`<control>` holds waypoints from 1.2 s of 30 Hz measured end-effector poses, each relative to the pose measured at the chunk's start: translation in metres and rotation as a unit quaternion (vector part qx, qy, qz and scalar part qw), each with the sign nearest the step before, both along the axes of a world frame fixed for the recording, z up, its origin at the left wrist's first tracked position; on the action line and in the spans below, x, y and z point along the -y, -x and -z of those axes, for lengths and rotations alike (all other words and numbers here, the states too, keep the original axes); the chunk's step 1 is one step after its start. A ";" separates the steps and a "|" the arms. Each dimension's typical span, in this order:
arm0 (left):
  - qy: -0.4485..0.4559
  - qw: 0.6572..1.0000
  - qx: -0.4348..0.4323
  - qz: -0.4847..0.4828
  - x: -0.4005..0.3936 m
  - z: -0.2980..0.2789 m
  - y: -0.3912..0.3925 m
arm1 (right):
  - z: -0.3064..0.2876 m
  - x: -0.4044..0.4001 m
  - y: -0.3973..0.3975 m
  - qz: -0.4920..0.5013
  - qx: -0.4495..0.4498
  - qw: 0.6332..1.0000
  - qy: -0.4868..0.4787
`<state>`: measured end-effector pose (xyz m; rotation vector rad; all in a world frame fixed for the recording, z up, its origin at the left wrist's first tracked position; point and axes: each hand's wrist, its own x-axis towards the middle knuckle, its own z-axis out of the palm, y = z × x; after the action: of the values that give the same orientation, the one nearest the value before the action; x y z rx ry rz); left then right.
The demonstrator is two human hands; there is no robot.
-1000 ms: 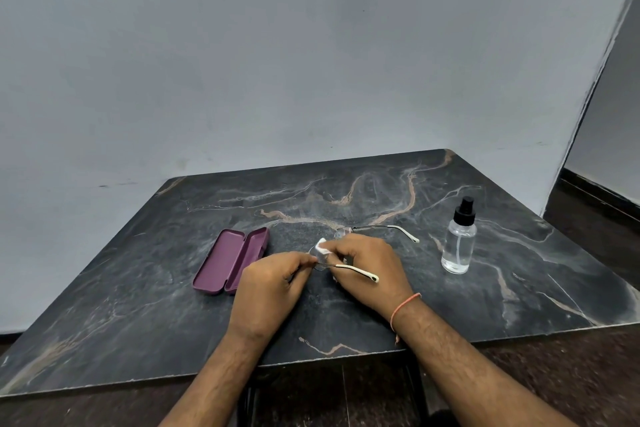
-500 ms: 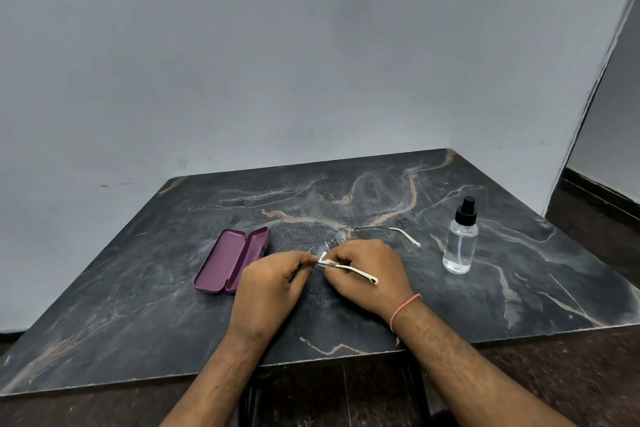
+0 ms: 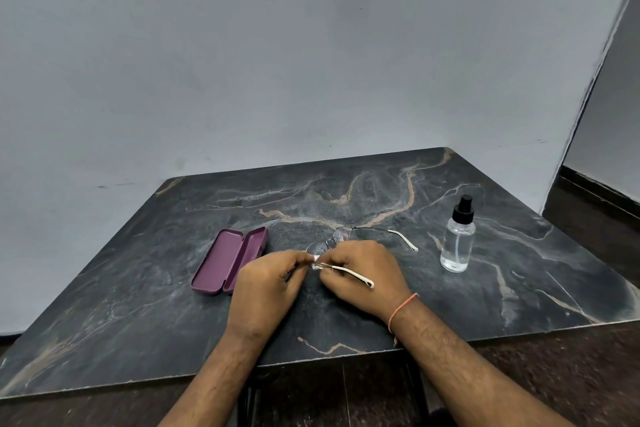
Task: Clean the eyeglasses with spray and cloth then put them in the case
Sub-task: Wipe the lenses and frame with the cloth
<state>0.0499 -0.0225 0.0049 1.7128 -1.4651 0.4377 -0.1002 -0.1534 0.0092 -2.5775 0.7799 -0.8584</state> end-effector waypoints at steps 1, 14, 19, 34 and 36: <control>0.001 1.000 0.001 -0.001 0.000 0.000 0.000 | -0.001 0.000 0.000 0.002 -0.001 1.000 0.005; 0.012 1.000 -0.008 0.005 0.000 0.001 -0.001 | 0.002 0.006 0.000 0.027 0.078 0.996 -0.021; 0.013 1.000 -0.014 0.002 0.001 0.001 -0.002 | -0.002 0.009 0.004 0.011 0.252 0.950 -0.185; 0.012 0.998 -0.058 -0.013 -0.002 -0.001 0.001 | 0.005 0.022 0.009 0.095 0.229 0.939 -0.237; 0.015 0.997 -0.068 -0.012 -0.002 0.000 0.000 | 0.005 0.023 0.008 0.110 0.230 0.939 -0.230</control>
<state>0.0496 -0.0207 0.0053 1.7038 -1.3348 0.3476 -0.1086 -0.1766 0.0042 -1.8106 0.9890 -1.1305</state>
